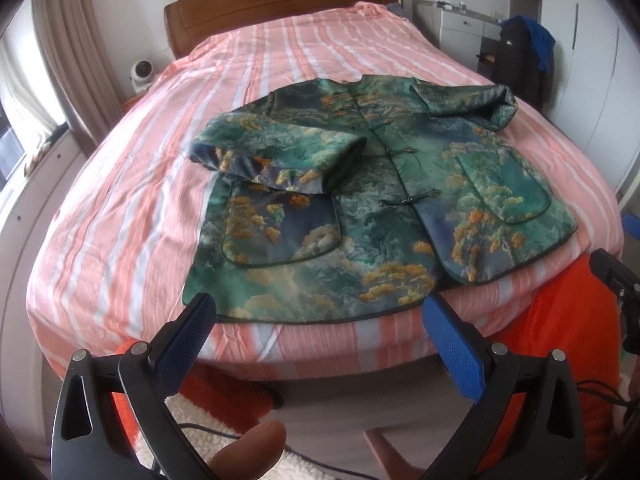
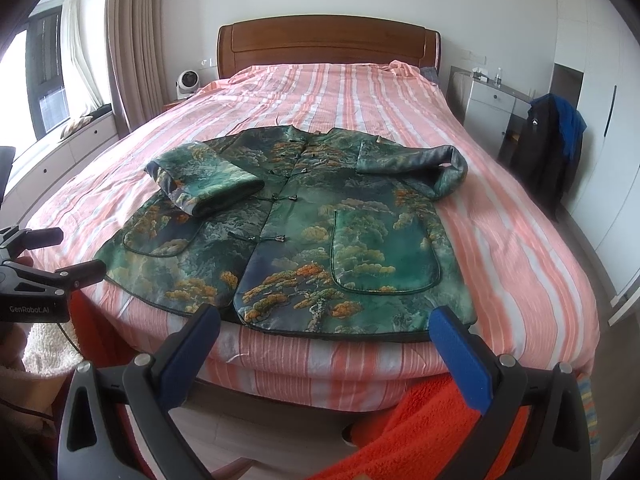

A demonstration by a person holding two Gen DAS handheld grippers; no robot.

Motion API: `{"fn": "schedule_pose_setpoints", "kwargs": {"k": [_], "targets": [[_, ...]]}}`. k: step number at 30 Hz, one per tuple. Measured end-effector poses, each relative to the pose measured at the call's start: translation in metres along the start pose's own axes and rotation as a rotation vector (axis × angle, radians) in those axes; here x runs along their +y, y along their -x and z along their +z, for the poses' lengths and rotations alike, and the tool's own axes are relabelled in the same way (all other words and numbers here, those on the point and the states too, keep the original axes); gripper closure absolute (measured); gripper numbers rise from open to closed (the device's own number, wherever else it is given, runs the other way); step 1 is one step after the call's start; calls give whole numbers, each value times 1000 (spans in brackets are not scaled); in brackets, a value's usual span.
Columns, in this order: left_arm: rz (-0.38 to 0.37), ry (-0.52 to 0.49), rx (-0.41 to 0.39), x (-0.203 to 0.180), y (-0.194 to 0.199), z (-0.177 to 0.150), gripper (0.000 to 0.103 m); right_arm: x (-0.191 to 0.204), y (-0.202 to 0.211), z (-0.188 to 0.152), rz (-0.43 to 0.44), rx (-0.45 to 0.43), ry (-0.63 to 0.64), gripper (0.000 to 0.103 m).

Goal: Fold large clothes

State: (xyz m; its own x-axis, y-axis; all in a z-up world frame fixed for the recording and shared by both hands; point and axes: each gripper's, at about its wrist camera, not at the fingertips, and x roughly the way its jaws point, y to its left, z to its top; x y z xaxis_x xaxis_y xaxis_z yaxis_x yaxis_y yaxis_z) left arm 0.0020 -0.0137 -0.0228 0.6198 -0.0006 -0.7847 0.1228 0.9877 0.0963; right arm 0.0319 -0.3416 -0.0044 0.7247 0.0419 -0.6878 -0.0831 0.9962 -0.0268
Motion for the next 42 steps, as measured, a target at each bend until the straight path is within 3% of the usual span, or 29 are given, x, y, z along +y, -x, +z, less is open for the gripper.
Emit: {"fn": "schedule_pose_setpoints", "kwargs": {"k": [42], "targets": [[6,-5,31,0,-10,-2,0,2,-5,0,8,14,-6,0]]}}
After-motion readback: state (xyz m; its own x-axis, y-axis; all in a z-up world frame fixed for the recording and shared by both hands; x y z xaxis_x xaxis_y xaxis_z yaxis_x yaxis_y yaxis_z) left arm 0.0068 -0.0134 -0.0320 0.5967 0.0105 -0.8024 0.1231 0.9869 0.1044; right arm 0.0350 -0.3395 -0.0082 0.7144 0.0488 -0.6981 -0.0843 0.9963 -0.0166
